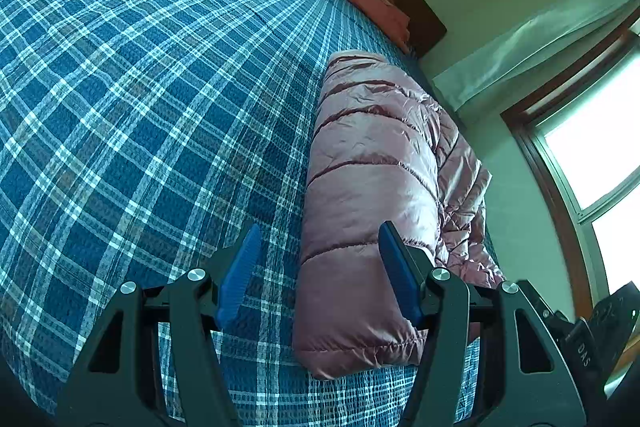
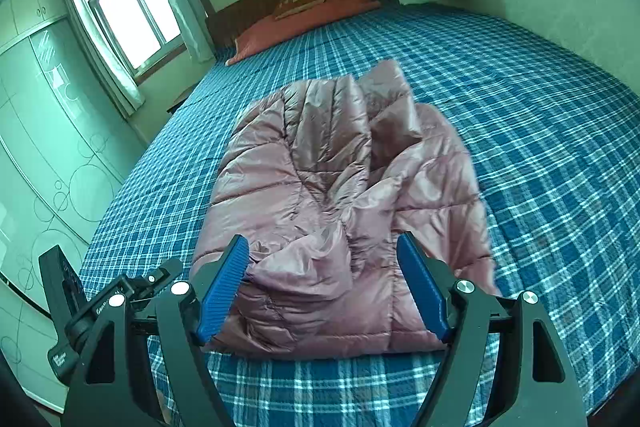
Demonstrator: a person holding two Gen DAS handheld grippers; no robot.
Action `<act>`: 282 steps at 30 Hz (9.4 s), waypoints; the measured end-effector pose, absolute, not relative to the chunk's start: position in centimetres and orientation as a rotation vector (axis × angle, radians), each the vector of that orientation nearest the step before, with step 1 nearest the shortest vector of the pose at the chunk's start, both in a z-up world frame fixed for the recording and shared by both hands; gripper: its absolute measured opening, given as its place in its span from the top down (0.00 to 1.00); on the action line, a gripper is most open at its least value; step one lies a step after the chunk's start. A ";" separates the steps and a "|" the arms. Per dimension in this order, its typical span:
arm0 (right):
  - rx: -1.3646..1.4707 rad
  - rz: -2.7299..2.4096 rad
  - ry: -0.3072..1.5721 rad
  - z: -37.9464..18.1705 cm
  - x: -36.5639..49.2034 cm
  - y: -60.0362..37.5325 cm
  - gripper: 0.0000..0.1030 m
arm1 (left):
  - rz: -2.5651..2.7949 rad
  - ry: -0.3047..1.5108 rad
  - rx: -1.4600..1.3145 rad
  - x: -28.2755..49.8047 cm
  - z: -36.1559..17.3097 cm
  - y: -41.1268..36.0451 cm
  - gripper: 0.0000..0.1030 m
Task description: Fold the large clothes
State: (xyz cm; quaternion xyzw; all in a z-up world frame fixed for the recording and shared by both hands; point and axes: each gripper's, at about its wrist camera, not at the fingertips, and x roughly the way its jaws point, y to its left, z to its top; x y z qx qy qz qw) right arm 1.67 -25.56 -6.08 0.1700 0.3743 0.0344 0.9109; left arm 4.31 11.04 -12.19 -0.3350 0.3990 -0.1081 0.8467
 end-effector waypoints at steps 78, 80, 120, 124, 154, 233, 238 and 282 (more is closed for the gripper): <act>0.514 0.040 0.947 -13.4 10.2 -37.7 0.76 | -0.321 0.972 -0.348 13.1 -12.5 1.0 0.40; 0.488 0.051 0.900 -10.9 10.6 -38.0 0.70 | -0.326 0.897 -0.351 13.8 -10.8 1.8 0.40; 0.812 0.047 0.857 -15.2 16.3 -44.8 0.28 | -0.261 1.075 -0.865 17.3 -17.0 6.4 0.18; 0.937 0.134 0.846 -17.4 15.7 -44.9 0.28 | -0.286 1.045 -0.841 16.5 -16.8 5.5 0.12; 0.921 0.403 0.807 -17.7 19.2 -36.1 0.64 | -0.397 0.929 -0.601 18.0 -11.3 0.5 0.47; 0.923 0.435 0.945 -17.8 21.7 -28.7 0.73 | -0.297 0.975 -0.662 15.2 -15.5 9.9 0.48; 0.939 0.430 0.934 -19.1 21.5 -29.8 0.69 | -0.283 0.973 -0.646 15.4 -15.2 9.9 0.46; 0.928 0.305 0.915 -18.5 9.8 -34.2 0.55 | -0.102 0.895 -0.315 8.8 -11.4 9.5 0.26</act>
